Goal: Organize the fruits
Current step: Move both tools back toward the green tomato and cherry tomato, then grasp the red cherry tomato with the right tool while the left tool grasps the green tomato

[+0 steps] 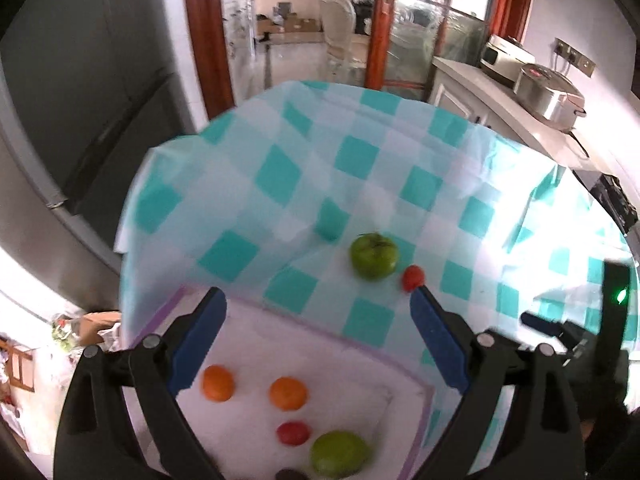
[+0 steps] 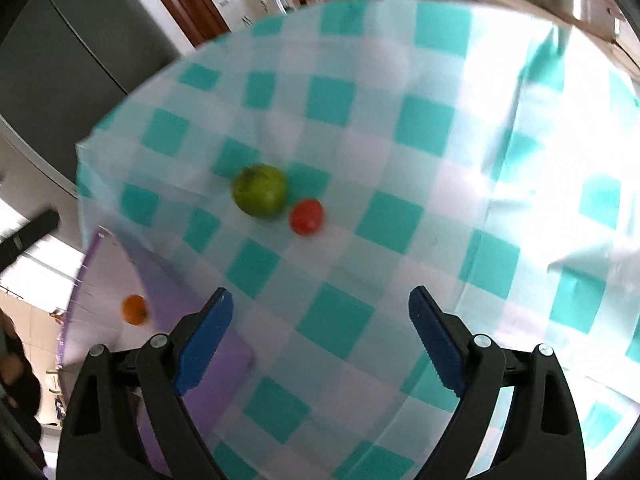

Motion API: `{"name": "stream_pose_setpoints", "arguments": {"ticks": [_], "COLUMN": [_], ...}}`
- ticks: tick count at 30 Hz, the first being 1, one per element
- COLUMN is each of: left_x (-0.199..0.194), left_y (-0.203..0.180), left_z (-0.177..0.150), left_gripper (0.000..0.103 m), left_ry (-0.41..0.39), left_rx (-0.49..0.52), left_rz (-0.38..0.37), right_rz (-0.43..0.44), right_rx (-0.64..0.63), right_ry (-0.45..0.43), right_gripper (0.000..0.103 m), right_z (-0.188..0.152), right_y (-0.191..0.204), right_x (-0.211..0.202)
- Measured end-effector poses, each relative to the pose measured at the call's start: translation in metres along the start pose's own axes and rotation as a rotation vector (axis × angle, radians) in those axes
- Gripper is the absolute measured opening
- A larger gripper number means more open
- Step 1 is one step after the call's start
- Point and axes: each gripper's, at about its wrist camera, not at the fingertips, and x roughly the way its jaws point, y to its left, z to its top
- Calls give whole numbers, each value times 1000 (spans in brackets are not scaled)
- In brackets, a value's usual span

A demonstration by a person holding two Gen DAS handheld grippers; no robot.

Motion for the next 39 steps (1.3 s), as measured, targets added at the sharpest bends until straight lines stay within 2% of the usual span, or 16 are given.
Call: {"name": "stream_pose_setpoints", "arguments": {"ticks": [7, 12, 14, 20, 27, 29, 31, 38, 39], "left_x": [57, 96, 112, 150, 159, 160, 162, 171, 172], "left_y": [-17, -35, -38, -27, -19, -18, -17, -18, -21], "left_z": [18, 39, 46, 55, 45, 42, 39, 37, 37], "left_gripper": [94, 94, 94, 94, 94, 94, 94, 94, 94], "left_ry": [112, 159, 146, 174, 186, 190, 197, 237, 243], "left_rx": [26, 137, 153, 99, 115, 129, 140, 166, 174], "left_rz": [-58, -40, -2, 18, 38, 46, 51, 35, 30], "right_rz": [-68, -115, -132, -159, -164, -182, -193, -167, -163], "right_rx": [4, -16, -44, -151, -214, -267, -297, -273, -271], "right_ry": [127, 171, 173, 134, 119, 129, 153, 123, 118], "right_gripper": [87, 87, 87, 87, 86, 83, 73, 61, 55], "right_z": [-13, -11, -6, 17, 44, 45, 45, 42, 43], "right_y": [-14, -15, -9, 12, 34, 43, 49, 40, 38], "right_x": [44, 68, 76, 96, 122, 130, 140, 135, 134]}}
